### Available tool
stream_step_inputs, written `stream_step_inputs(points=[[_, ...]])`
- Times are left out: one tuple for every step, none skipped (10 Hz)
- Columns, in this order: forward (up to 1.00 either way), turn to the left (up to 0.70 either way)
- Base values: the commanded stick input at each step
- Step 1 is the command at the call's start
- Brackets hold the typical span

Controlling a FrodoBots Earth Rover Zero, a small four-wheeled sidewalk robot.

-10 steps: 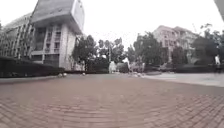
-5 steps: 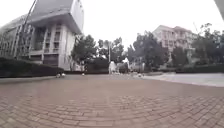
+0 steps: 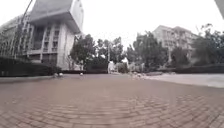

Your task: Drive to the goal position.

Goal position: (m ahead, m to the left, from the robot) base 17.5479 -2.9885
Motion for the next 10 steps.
stream_step_inputs(points=[[0.7,0.0],[0.7,0.0],[0.7,0.0],[0.7,0.0],[0.7,0.0],[0.7,0.0],[0.7,0.0],[0.7,0.0],[0.7,0.0],[0.7,0.0]])
